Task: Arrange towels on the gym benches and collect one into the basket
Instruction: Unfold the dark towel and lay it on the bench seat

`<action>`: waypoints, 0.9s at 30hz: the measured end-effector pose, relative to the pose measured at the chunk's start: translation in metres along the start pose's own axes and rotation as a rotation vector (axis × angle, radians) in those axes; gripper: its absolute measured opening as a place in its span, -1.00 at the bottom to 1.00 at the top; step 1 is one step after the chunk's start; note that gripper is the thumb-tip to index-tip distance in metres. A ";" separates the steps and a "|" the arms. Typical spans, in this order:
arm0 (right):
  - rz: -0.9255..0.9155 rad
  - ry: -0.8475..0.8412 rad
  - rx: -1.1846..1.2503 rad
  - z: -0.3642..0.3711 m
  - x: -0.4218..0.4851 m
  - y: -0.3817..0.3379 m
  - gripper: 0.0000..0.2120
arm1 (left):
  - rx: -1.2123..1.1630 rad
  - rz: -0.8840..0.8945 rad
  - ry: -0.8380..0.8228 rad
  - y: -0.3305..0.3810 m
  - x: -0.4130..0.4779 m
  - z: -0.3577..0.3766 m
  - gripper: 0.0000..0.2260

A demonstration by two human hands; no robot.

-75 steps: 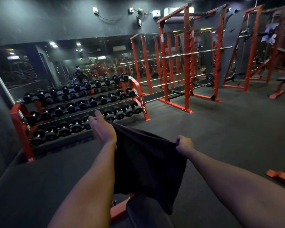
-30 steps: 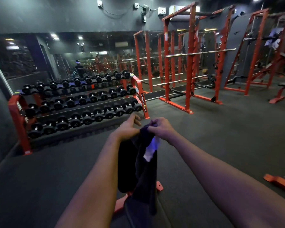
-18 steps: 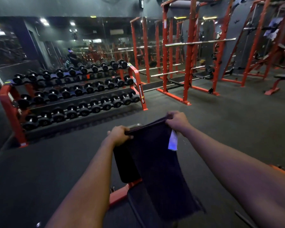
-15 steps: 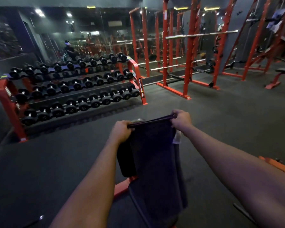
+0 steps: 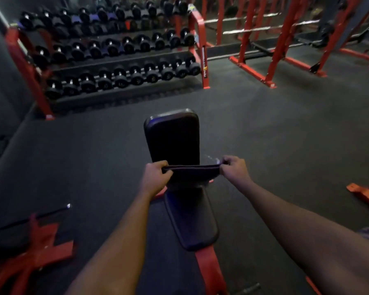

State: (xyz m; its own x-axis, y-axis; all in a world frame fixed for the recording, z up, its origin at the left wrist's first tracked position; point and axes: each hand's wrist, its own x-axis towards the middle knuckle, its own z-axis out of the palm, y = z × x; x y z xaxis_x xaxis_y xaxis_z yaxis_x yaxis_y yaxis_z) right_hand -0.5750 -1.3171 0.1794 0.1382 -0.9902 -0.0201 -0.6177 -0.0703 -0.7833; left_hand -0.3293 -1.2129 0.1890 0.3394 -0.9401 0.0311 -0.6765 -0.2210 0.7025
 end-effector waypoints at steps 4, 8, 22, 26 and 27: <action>0.077 -0.184 -0.051 0.037 -0.016 0.070 -0.80 | 0.035 -0.151 -0.104 -0.043 -0.029 0.058 -0.93; 0.169 -0.329 -0.124 0.073 -0.030 0.127 -0.79 | 0.079 -0.274 -0.235 -0.082 -0.052 0.100 -0.82; 0.503 -0.303 -0.207 0.261 0.037 0.250 -0.35 | 0.021 -0.690 -0.313 -0.252 0.046 0.272 -0.39; 0.562 -0.205 -0.203 0.290 -0.002 0.260 -0.20 | 0.059 -0.663 -0.346 -0.256 0.032 0.293 -0.46; 0.617 -0.189 -0.141 0.289 -0.006 0.256 -0.24 | 0.082 -0.631 -0.365 -0.251 0.031 0.290 -0.50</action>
State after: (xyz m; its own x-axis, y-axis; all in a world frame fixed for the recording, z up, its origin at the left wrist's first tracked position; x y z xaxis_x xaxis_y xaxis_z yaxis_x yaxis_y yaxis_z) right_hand -0.5100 -1.2944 -0.2003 -0.1477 -0.8166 -0.5580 -0.7210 0.4751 -0.5044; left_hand -0.3384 -1.2619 -0.1921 0.4512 -0.6510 -0.6104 -0.4761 -0.7541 0.4524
